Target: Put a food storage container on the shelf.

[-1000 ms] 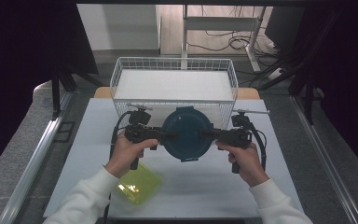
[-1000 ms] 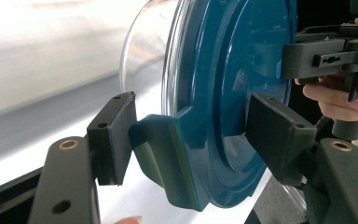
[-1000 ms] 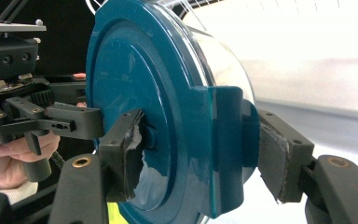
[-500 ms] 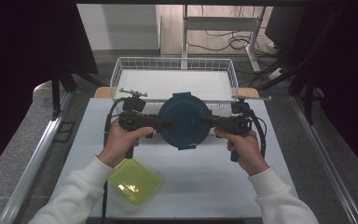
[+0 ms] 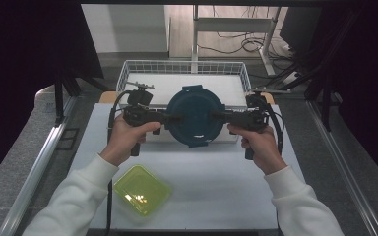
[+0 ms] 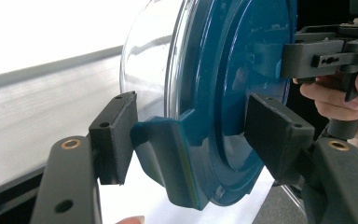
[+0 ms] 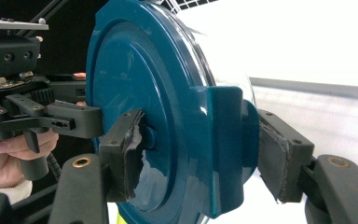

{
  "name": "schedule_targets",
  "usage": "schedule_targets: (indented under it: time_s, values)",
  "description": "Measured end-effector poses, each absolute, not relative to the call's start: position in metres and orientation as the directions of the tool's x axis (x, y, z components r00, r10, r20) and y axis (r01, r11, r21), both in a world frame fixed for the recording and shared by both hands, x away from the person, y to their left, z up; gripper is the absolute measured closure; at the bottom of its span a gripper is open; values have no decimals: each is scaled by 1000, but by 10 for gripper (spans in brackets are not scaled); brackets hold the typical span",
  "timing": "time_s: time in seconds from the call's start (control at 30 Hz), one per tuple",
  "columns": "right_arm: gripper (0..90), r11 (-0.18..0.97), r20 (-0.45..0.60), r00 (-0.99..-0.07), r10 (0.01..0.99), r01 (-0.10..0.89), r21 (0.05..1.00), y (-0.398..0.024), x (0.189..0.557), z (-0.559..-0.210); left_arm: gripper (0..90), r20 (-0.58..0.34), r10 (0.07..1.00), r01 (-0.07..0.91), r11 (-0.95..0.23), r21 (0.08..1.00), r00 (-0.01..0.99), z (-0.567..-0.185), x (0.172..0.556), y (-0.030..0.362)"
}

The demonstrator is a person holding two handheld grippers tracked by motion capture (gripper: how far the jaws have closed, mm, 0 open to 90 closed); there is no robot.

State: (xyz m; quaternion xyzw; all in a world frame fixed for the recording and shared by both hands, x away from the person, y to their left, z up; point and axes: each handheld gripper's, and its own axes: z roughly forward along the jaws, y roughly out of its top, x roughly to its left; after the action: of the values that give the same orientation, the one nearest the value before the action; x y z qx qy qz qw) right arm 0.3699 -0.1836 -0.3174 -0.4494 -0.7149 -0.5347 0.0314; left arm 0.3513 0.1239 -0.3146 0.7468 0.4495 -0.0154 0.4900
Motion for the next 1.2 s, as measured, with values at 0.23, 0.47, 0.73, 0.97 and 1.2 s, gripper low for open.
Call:
schedule_targets:
  time_s: [0.23,0.47,0.73,0.97,1.2]
  values:
    - [377,23,521,-604,604,666,746,-181,389,-303,359,-465,657,686,-110,720,593,-299,371,128]
    - [378,-4,531,-610,588,655,756,-179,412,-286,379,-455,653,667,-104,738,606,-276,392,134]
    - [378,-21,532,-605,592,648,762,-175,437,-272,368,-460,657,672,-95,735,596,-264,419,135]
    - [378,-17,541,-585,604,669,743,-170,464,-270,364,-486,652,691,-81,718,582,-268,445,140]
    - [378,-14,559,-558,614,700,714,-163,486,-275,364,-513,641,711,-73,699,571,-278,467,148]
